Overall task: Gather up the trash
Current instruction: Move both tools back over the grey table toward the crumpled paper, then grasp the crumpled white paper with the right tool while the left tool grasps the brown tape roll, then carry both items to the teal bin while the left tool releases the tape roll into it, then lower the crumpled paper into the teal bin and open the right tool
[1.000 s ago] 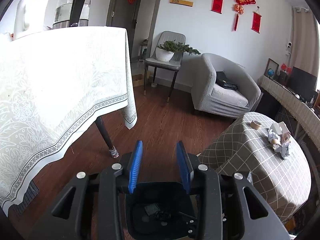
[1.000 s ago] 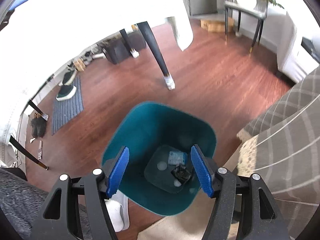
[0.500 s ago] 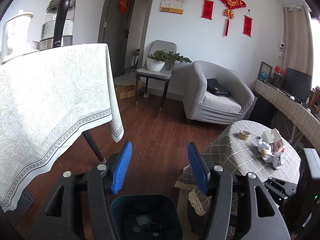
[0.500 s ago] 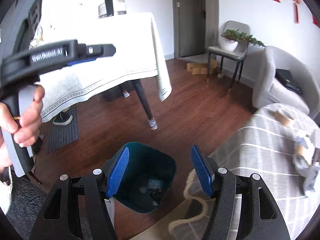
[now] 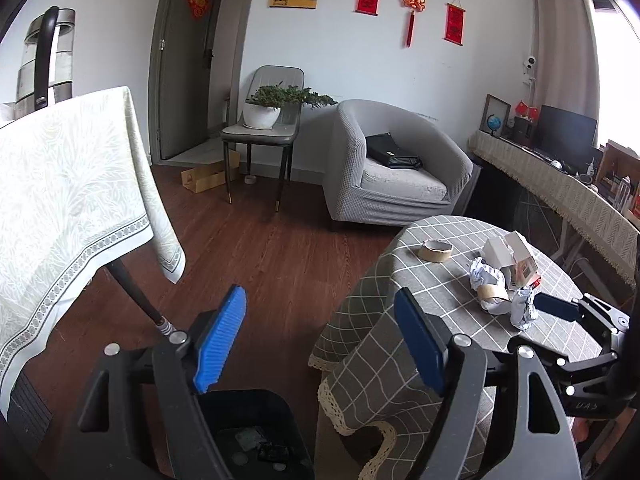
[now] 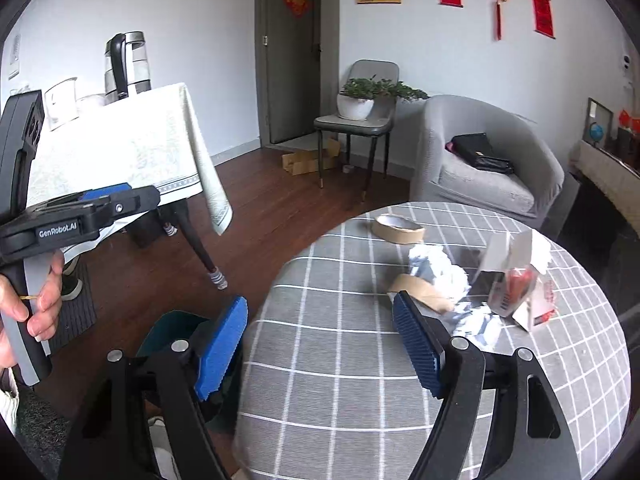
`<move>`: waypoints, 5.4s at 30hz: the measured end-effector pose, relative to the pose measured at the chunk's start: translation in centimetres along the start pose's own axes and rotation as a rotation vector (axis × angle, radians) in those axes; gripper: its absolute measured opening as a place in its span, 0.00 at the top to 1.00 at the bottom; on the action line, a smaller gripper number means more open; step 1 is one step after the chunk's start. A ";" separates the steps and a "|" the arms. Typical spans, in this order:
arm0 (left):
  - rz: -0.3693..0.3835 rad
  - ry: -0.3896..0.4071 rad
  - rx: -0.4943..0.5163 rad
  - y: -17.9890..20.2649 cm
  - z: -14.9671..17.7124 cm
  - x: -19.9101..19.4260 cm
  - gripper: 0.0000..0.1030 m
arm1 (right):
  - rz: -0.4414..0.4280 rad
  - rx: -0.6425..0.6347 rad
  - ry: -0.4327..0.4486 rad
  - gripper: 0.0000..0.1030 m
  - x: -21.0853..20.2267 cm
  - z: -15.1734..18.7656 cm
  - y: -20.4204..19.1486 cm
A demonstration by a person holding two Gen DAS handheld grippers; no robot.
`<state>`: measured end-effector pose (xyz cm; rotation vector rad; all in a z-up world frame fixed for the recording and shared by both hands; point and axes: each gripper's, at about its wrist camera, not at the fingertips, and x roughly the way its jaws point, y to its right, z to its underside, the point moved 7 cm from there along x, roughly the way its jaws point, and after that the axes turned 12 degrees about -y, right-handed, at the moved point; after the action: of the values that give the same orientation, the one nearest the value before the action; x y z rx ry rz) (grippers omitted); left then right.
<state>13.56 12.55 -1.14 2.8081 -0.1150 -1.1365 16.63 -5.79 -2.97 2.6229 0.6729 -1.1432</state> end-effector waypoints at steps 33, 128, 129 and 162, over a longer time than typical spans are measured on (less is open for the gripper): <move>0.156 -0.118 0.164 13.5 -0.8 8.6 0.15 | -0.014 0.177 -0.156 0.53 4.0 2.9 11.1; -0.066 -0.415 -0.006 -9.0 11.4 7.6 0.33 | -0.281 0.020 -0.112 0.53 6.9 -3.5 -11.1; -0.069 -0.425 -0.011 -9.4 11.7 7.8 0.33 | -0.284 0.015 -0.117 0.53 7.3 -3.6 -11.6; -0.097 -0.394 -0.090 -18.5 13.8 3.8 0.20 | -0.351 -0.070 -0.333 0.53 18.0 -1.2 -22.1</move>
<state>7.25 29.49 -16.01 2.5008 0.0403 -1.6597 17.42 19.84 -15.42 2.2316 1.1000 -1.5728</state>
